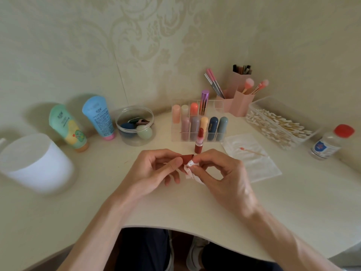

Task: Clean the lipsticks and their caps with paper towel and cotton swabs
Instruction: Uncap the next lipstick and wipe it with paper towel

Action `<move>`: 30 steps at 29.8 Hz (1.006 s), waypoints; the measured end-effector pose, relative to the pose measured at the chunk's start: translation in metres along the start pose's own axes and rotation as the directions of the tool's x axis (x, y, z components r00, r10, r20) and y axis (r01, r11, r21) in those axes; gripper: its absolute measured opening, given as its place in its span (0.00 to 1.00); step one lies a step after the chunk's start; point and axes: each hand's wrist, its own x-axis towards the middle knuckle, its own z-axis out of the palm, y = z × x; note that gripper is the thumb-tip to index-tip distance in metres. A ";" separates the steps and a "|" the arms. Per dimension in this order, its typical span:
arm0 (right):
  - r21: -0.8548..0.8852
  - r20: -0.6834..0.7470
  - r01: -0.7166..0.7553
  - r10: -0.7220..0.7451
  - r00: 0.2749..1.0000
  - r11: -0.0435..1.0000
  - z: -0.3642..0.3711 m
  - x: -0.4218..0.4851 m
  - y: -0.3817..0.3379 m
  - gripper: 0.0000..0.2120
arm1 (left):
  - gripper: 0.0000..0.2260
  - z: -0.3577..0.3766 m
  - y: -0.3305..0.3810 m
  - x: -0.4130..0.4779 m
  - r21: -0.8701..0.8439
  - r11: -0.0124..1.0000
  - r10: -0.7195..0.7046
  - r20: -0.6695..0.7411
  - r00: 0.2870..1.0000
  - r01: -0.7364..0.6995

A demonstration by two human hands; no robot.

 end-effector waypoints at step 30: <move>0.181 0.040 -0.042 0.036 0.999 0.983 0.003 0.000 0.005 0.05 | 0.11 0.001 0.001 -0.008 -0.025 0.996 0.086 -0.024 0.996 -0.087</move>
